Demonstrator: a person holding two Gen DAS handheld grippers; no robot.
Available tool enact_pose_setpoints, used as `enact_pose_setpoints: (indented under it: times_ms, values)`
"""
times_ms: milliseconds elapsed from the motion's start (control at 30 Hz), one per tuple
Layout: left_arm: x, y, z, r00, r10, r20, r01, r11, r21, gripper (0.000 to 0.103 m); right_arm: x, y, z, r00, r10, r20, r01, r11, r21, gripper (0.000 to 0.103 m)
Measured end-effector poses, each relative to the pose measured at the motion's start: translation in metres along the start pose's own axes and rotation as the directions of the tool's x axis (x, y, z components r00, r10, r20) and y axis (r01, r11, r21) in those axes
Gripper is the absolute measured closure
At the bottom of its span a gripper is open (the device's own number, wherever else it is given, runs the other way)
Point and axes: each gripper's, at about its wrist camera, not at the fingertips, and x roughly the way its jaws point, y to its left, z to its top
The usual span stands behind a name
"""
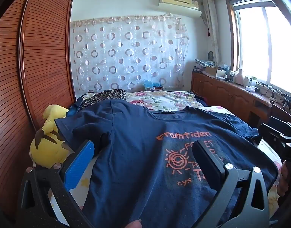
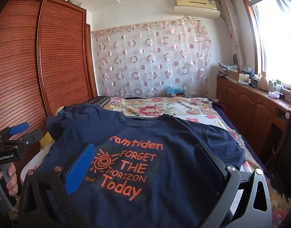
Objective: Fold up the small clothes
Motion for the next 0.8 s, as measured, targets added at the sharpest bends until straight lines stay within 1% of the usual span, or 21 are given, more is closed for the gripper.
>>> enact_pose_setpoints:
  times_ms: [33, 100, 267, 300, 467, 800]
  values:
    - [-0.0001, -0.0003, 0.0003, 1.0, -0.001, 0.002, 0.001, 1.0, -0.001, 0.0, 0.0004, 0.0003, 0.0001, 1.0, -0.008, -0.019, 0.007, 1.0, -0.012, 0.0]
    - [-0.0002, -0.0014, 0.001, 1.0, 0.0, 0.005, 0.0, 1.0, -0.003, 0.0, 0.0011, 0.0001, 0.0002, 1.0, -0.007, -0.021, 0.007, 1.0, -0.012, 0.0]
    - [-0.0003, -0.0073, 0.0026, 1.0, 0.003, 0.014, -0.003, 1.0, -0.006, 0.0, 0.0006, -0.0006, 0.0005, 1.0, -0.01, -0.009, 0.01, 1.0, -0.01, 0.0]
    - [-0.0007, 0.0008, 0.0003, 1.0, -0.008, 0.006, 0.008, 1.0, -0.012, 0.0, 0.0, 0.0025, 0.0003, 1.0, -0.009, -0.007, 0.009, 1.0, -0.01, 0.0]
    - [-0.002, 0.0024, 0.0017, 1.0, -0.006, 0.011, 0.006, 1.0, -0.012, 0.0, -0.0014, 0.0025, 0.0009, 1.0, -0.004, -0.002, 0.004, 1.0, -0.008, 0.0]
    - [0.0007, -0.0034, -0.0018, 1.0, -0.004, 0.011, 0.004, 1.0, -0.005, 0.0, -0.0027, 0.0037, -0.0023, 1.0, -0.003, -0.001, 0.003, 1.0, -0.01, 0.0]
